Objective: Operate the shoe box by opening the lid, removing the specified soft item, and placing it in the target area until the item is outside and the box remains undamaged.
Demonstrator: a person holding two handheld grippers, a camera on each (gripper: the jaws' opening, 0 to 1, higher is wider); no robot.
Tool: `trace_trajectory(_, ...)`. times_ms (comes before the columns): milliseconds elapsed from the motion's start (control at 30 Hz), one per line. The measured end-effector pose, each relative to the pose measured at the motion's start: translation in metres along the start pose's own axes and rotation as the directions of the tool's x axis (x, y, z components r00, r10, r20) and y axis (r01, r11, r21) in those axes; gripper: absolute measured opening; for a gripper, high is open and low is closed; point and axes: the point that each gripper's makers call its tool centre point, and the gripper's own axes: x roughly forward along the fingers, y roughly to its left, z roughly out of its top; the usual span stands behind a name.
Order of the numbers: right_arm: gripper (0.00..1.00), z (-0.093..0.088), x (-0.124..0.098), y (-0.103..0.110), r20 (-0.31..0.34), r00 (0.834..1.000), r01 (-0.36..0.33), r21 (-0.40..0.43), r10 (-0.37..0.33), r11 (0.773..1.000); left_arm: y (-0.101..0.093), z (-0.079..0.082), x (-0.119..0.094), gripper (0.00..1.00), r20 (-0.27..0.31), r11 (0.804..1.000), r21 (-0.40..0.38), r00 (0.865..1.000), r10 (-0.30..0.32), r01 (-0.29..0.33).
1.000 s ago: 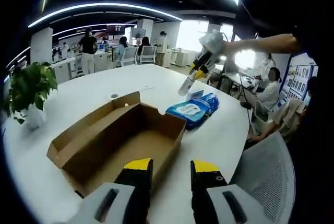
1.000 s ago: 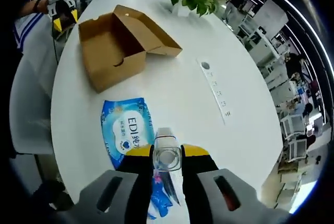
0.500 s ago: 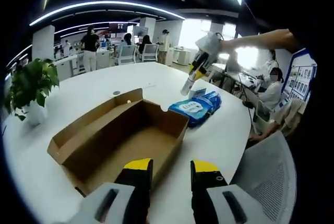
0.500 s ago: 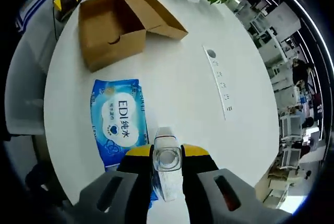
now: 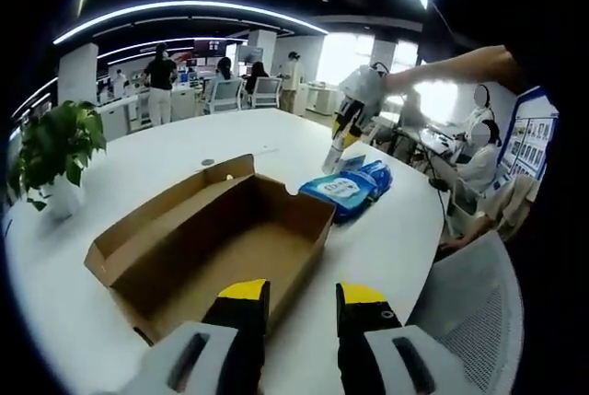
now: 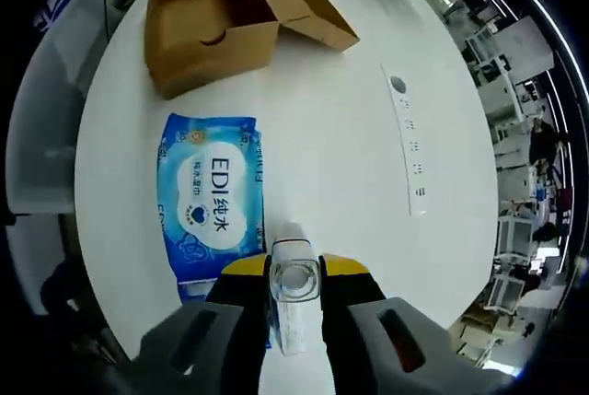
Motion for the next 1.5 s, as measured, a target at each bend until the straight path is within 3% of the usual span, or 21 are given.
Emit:
trace_trajectory(533,0.18,-0.008,0.017,0.008,-0.074,0.996,-0.05,-0.03,0.048,0.998,0.003,-0.005,0.001,0.29,-0.008,1.0,-0.009,1.0,0.003,-0.003)
trace_trajectory(1500,0.19,-0.006,0.019,0.001,-0.076,0.994,-0.08,0.001,0.08,0.997,0.005,-0.004,0.0,0.29,-0.01,1.0,-0.01,1.0,0.008,-0.008)
